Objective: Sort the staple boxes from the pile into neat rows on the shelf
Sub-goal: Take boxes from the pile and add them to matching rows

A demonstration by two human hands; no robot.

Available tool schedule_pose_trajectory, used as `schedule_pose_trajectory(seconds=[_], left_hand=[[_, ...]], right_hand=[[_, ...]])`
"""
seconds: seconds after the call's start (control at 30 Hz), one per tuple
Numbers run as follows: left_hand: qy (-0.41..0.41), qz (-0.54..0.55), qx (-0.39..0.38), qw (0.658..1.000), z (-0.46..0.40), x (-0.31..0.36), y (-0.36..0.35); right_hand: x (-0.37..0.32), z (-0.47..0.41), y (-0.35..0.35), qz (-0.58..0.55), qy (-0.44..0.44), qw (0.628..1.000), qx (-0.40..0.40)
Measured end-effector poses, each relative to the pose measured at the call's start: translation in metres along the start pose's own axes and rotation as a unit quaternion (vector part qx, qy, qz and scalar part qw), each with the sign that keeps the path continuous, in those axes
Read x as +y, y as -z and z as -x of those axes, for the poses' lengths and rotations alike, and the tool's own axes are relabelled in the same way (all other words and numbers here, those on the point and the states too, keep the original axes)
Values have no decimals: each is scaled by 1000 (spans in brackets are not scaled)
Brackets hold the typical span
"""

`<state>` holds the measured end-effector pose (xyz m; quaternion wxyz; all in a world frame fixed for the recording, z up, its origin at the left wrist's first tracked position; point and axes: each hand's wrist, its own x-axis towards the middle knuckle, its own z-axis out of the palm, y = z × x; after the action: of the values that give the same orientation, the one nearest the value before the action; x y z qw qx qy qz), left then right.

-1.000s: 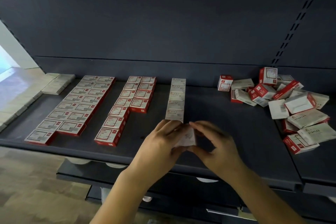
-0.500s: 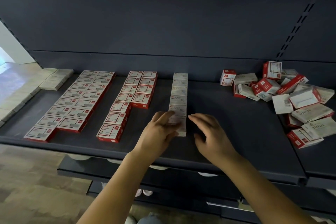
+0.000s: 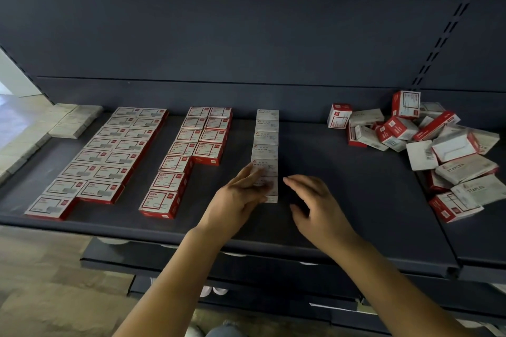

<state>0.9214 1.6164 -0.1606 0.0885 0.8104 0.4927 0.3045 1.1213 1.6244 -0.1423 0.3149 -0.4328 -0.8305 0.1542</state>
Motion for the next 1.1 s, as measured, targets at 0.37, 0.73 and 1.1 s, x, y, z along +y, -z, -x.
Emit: schedule_pose_trajectory(seconds=[0.37,0.73,1.1], left_hand=[[0,32,-8,999,-3,-3,5],[19,1,21,1000,-6,7,4],[32,-51,1,998,-60,68,-28]], right_hand=[[-10,-16,-4,-32,-79,990,-110],[-11,-14,0,-79,-106,982,-138],[25,3,42,-51,-123,991,7]])
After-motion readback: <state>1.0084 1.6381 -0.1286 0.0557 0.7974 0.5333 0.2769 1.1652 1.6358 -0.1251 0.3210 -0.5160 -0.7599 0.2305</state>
